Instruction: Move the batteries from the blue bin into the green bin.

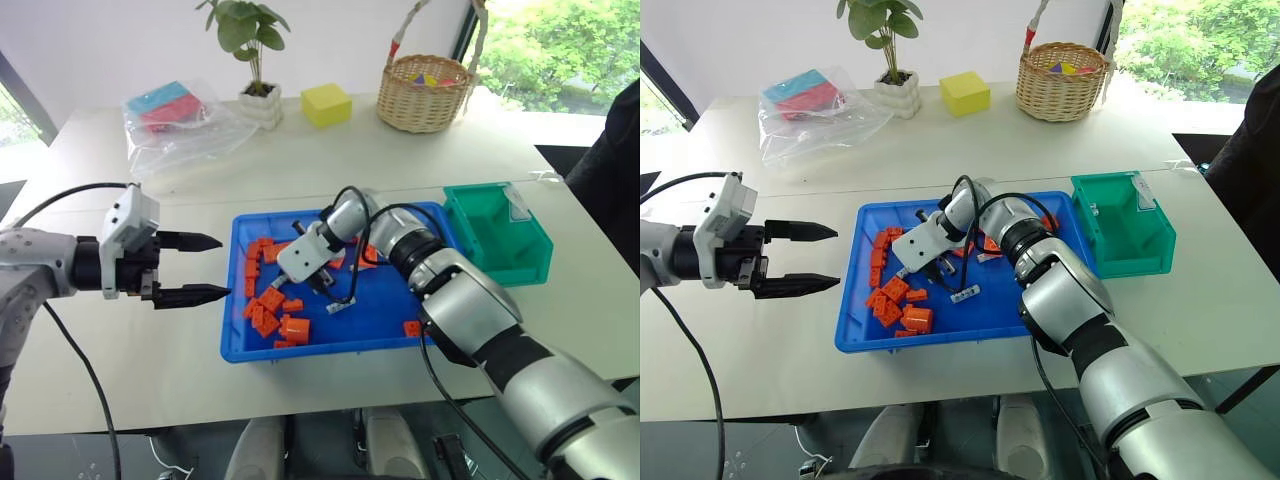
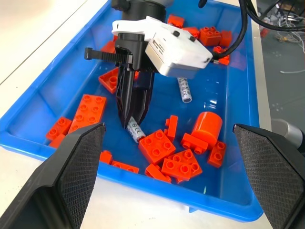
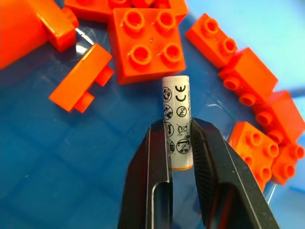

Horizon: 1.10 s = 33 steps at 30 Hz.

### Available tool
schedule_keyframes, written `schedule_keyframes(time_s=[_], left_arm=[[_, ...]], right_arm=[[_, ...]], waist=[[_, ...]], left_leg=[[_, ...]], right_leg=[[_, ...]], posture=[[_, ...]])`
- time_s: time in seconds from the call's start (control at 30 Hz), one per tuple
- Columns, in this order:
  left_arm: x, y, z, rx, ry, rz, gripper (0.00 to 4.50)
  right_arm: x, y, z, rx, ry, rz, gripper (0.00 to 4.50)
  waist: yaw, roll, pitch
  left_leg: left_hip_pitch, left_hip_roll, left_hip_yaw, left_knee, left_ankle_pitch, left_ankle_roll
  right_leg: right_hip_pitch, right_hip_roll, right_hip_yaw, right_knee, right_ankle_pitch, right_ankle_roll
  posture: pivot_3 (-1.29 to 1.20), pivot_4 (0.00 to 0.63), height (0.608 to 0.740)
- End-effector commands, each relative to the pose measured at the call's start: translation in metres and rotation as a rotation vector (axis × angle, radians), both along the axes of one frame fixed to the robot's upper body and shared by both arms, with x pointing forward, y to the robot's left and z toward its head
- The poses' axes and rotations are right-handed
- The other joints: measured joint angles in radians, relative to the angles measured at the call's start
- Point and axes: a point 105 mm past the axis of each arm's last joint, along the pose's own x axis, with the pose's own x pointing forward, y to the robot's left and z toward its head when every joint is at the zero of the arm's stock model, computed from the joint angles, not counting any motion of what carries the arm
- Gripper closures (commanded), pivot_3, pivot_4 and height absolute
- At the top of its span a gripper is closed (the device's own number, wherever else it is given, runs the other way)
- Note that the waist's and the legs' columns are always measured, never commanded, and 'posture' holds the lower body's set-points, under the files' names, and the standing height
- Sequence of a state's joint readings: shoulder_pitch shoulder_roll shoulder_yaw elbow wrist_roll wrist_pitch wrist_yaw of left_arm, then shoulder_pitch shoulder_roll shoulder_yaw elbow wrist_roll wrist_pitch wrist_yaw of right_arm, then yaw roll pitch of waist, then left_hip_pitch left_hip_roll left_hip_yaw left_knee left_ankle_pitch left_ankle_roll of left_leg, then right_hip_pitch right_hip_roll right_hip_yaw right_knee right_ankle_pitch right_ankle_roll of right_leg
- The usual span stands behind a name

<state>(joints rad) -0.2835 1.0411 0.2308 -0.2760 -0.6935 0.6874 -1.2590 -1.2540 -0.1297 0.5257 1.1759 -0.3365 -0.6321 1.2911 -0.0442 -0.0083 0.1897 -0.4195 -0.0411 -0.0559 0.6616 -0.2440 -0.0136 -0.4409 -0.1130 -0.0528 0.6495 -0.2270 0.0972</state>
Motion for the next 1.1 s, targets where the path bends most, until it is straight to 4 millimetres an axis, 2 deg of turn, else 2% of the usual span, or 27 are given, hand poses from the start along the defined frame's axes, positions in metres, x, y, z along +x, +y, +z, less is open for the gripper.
schedule_keyframes(time_s=[0.03,0.13,0.23,0.4,0.53,0.57,0.63,0.7,0.77,0.87,1.1], left_arm=[[0.001,-0.001,0.011,-0.01,-0.048,-0.01,0.0],[0.002,-0.003,0.01,-0.012,-0.046,-0.022,0.0],[0.001,-0.008,0.01,-0.026,-0.039,-0.046,0.0],[0.0,-0.021,0.01,-0.072,-0.035,-0.092,0.0],[0.006,-0.023,0.007,-0.081,-0.049,-0.082,0.0],[0.007,-0.023,0.007,-0.085,-0.05,-0.078,0.0],[0.011,-0.027,0.006,-0.101,-0.076,-0.073,0.0],[0.014,-0.029,0.005,-0.114,-0.079,-0.062,0.0],[0.016,-0.029,0.005,-0.131,-0.068,-0.054,0.0],[0.02,-0.032,0.006,-0.165,-0.078,-0.034,0.0],[0.023,-0.037,0.015,-0.26,-0.049,0.0,0.0]], right_arm=[[-0.003,-0.006,0.008,0.03,0.054,0.002,4.4],[-0.007,-0.018,0.013,0.047,0.09,0.004,4.4],[-0.012,-0.03,0.031,0.137,0.129,-0.057,4.4],[-0.013,-0.065,0.074,0.407,0.142,-0.376,4.4],[-0.006,-0.128,0.109,0.682,0.072,-0.783,4.4],[-0.008,-0.139,0.115,0.727,0.067,-0.846,4.4],[-0.015,-0.187,0.129,0.843,0.011,-1.046,4.4],[-0.025,-0.225,0.142,0.92,-0.078,-1.197,4.4],[-0.035,-0.252,0.154,0.982,-0.156,-1.309,4.4],[-0.047,-0.263,0.154,0.999,-0.189,-1.374,4.4],[-0.058,-0.279,0.104,0.917,-0.138,-1.521,4.4]], waist=[[0.001,0.0,0.0],[0.003,0.0,0.0],[0.004,0.0,0.0],[0.009,0.0,0.0],[0.027,0.0,0.0],[0.031,0.0,0.0],[0.038,0.0,0.0],[0.05,0.0,0.0],[0.056,-0.001,0.0],[0.052,-0.001,0.0],[0.052,-0.001,0.0]], left_leg=[[0.0,0.0,0.0,0.0,0.0,0.0],[0.0,0.0,0.0,0.0,0.0,0.0],[0.0,0.0,0.0,0.001,0.0,0.0],[0.0,0.0,0.0,0.001,0.0,0.0],[-0.001,0.0,0.0,0.001,0.0,0.0],[-0.001,0.0,0.0,0.002,0.0,0.0],[-0.001,0.0,0.001,0.002,0.0,0.001],[-0.001,0.0,0.001,0.002,0.0,0.001],[-0.002,-0.001,0.002,0.003,-0.001,0.001],[-0.002,0.0,0.002,0.003,-0.001,0.002],[-0.001,0.0,0.002,0.004,-0.001,0.003]], right_leg=[[0.0,0.0,0.0,0.0,0.0,0.0],[0.0,0.0,0.0,0.0,0.0,0.0],[0.001,0.0,0.0,0.0,0.0,0.0],[0.001,-0.001,0.0,0.0,0.0,0.0],[0.001,-0.001,0.0,0.0,0.0,0.0],[0.001,-0.001,0.0,0.0,0.0,0.0],[0.001,-0.002,0.0,0.0,0.0,0.0],[0.001,-0.003,-0.001,-0.001,0.0,0.0],[0.002,-0.003,-0.001,-0.002,0.0,0.0],[0.001,-0.003,-0.001,-0.002,0.0,0.0],[0.003,-0.003,-0.001,-0.002,0.0,0.0]], posture=[[0.0,0.15,0.702],[0.0,0.15,0.702],[0.0,0.15,0.702],[0.0,0.15,0.702],[0.0,0.15,0.702],[0.0,0.15,0.702],[0.0,0.15,0.702],[0.0,0.15,0.702],[0.0,0.15,0.702],[0.0,0.15,0.702],[0.0,0.15,0.702]])
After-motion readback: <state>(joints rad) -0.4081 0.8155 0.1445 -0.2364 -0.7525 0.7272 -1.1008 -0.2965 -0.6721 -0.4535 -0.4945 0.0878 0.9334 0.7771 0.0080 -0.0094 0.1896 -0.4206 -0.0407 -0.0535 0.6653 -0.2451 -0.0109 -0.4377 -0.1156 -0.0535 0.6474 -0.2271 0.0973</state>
